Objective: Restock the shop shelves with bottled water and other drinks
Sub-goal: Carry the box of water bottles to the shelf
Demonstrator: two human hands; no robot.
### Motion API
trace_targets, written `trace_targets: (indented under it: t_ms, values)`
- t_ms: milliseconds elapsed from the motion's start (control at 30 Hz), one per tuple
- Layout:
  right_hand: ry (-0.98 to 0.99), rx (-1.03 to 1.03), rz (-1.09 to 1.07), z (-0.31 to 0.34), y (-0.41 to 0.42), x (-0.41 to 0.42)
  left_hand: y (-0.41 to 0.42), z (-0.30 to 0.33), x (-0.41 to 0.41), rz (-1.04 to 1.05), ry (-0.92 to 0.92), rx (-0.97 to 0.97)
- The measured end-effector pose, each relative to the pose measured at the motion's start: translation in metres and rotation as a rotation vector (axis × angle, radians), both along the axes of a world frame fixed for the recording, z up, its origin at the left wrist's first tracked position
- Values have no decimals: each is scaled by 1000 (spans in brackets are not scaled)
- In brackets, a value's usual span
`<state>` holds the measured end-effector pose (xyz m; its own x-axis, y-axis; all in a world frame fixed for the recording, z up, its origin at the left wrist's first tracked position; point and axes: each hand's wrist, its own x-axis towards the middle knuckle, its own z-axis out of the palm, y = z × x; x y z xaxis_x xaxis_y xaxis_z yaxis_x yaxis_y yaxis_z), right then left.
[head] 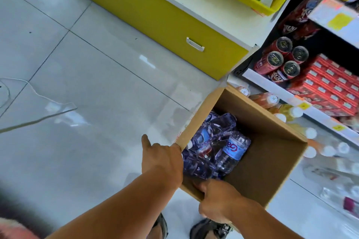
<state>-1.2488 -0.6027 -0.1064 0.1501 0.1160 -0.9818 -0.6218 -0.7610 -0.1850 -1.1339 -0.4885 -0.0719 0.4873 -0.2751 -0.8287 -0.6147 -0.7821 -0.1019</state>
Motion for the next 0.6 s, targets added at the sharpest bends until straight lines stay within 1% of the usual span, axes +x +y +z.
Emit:
trace_targets:
  t_ms: [100,200,433,500,567,600]
  values:
    - [5,-8,-68,-2,-4,-10,-9,-1,-2,-13,-21,-13]
    - [-15,37,-108,-6,-11,-13,-16,0,0,-9,-22,4]
    - [-33,173,-6,-4,-29,0,-20,-2,-3,90,-46,27]
    - [-37,198,-17,-6,-35,1,-19,-3,-5,116,-50,30]
    - [-112,170,-124,-10,-39,5,-18,-5,-8,144,-60,25]
    - [-201,120,-162,-14,-41,9,-18,-5,-9,159,-66,16]
